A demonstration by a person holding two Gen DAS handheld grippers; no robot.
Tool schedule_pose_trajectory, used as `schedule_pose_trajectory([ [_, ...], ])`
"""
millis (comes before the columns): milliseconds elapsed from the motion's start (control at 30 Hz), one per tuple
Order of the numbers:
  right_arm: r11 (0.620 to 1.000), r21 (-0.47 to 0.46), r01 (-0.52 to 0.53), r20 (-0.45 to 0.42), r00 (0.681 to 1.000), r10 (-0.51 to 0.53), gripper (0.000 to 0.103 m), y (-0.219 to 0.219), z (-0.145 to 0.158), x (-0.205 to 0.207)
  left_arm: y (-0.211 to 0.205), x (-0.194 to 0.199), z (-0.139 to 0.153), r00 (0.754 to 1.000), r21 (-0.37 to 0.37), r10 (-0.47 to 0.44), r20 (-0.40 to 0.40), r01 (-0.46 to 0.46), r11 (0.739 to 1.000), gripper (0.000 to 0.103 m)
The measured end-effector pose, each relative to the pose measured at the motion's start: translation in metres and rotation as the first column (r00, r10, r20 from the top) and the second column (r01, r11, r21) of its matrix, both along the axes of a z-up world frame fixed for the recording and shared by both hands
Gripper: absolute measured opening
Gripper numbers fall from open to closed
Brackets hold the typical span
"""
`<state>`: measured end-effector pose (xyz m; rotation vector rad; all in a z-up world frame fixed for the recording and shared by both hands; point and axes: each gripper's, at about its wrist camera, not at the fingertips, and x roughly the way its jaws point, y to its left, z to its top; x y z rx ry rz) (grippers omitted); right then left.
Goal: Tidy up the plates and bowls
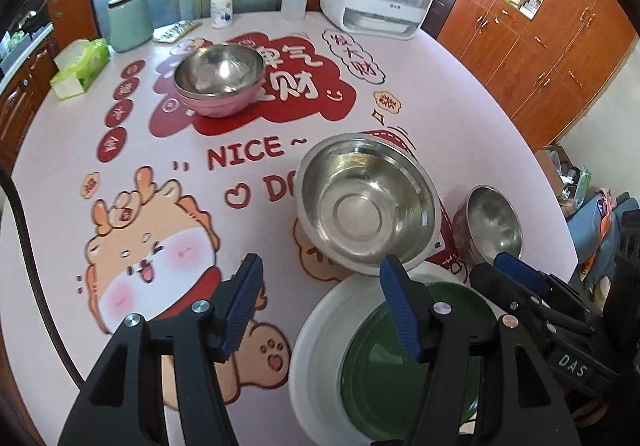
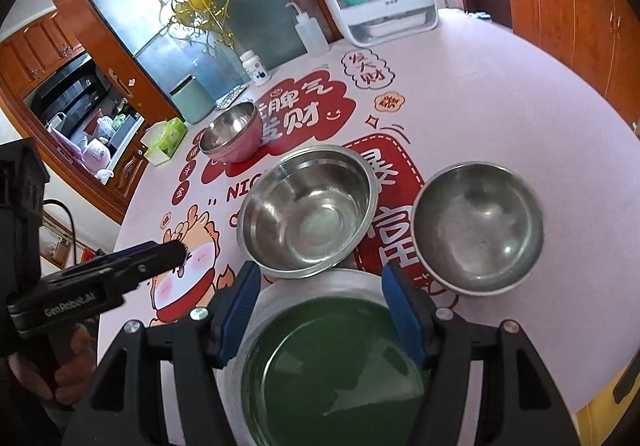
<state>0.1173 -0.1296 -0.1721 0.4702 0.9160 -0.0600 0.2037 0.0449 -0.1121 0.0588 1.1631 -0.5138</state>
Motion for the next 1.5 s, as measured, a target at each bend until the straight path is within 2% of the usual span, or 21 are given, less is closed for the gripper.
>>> schedule_pose_trajectory([
  [300,0.999,0.035,-0.018,-0.043,0.999,0.020,0.063,-0.007,-0.022,0.026,-0.020,0.026,-0.038,0.998,-0.028,0.027,-0.065,-0.028,0.999,0.060],
  [533,0.998,0.050,-0.024,-0.069,0.997,0.028,0.058,-0.013,-0.034,0.039,-0.028,0.039,-0.058,0.994,-0.023,0.043,-0.100,-0.045,0.999,0.059],
  [633,0.998,0.052,-0.018,-0.081,0.996,0.022,0.055,-0.015,-0.039,0.044,-0.031,0.042,-0.066,0.992,-0.018,0.049,-0.117,-0.051,0.999,0.051],
  [800,0.998,0.052,-0.021,-0.088,0.996,0.026,0.046,-0.016,-0.044,0.051,-0.033,0.047,-0.075,0.988,-0.017,0.064,-0.138,-0.067,0.998,0.047],
  [867,0.998,0.053,-0.021,-0.091,0.995,0.026,0.042,-0.017,-0.046,0.054,-0.034,0.050,-0.079,0.986,-0.012,0.070,-0.148,-0.073,0.997,0.038],
  [1167,0.998,0.058,0.011,-0.104,0.995,-0.005,0.024,-0.025,-0.053,0.057,-0.032,0.056,-0.092,0.977,0.007,0.106,-0.185,-0.106,0.994,0.017],
  [1267,0.998,0.058,0.019,-0.106,0.994,-0.013,0.020,-0.026,-0.054,0.057,-0.030,0.059,-0.095,0.972,-0.013,0.111,-0.205,-0.117,0.993,0.016],
  [1500,0.998,0.064,0.027,-0.103,0.995,-0.021,0.017,-0.029,-0.054,0.056,-0.030,0.058,-0.093,0.974,-0.016,0.110,-0.197,-0.115,0.993,0.016],
])
